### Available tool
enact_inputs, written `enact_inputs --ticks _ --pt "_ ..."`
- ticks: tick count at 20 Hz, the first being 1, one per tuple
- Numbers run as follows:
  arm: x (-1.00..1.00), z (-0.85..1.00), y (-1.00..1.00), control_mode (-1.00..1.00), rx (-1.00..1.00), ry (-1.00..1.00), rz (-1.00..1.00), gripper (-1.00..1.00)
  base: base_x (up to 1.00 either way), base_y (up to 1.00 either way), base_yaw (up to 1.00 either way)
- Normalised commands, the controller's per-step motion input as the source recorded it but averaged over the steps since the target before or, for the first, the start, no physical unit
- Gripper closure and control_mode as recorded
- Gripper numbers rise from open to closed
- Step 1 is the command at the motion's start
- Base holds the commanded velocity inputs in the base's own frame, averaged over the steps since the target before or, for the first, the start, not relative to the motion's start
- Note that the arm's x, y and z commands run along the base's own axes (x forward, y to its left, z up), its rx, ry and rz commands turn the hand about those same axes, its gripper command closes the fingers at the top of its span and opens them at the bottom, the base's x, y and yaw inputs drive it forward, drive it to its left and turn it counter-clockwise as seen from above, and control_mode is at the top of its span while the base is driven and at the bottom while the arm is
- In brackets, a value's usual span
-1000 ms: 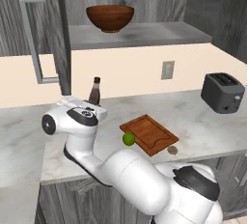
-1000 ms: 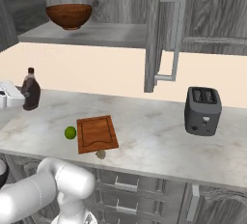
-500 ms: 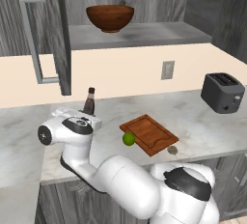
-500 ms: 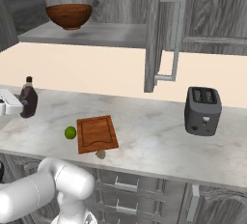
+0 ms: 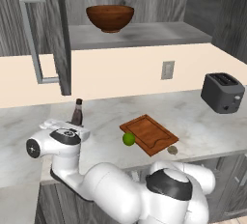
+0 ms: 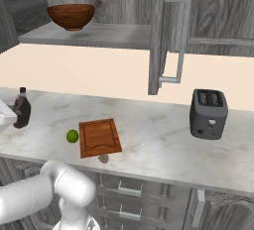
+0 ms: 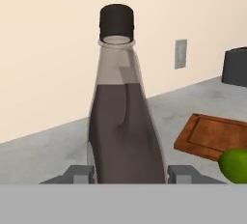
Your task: Open the cabinet. Place the bowl and condiment on the counter. Then place the lime and garlic on the cutting board.
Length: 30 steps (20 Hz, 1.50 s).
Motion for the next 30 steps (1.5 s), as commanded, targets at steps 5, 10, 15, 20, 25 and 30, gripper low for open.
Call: enact_inputs --ticks 5,10,15,20,25,30 --pt "0.12 -0.28 0.08 -1.00 0.00 0.06 0.04 1.00 0.00 0.00 0.00" --pt "0.25 -0.42 0.00 -1.00 0.00 0.08 0.06 1.00 0.00 0.00 0.00" --pt "0.15 -0.42 0.00 -1.00 0.00 0.06 0.08 1.00 0.00 0.00 0.00" --pt "0.00 -0.43 0.00 -1.00 0.00 0.00 0.10 1.00 0.00 0.00 0.00" --pt "0.00 -0.53 0.00 -1.00 0.00 0.00 0.11 1.00 0.00 0.00 0.00" --pt "0.00 -0.66 0.00 -1.00 0.00 0.02 0.13 1.00 0.00 0.00 0.00"
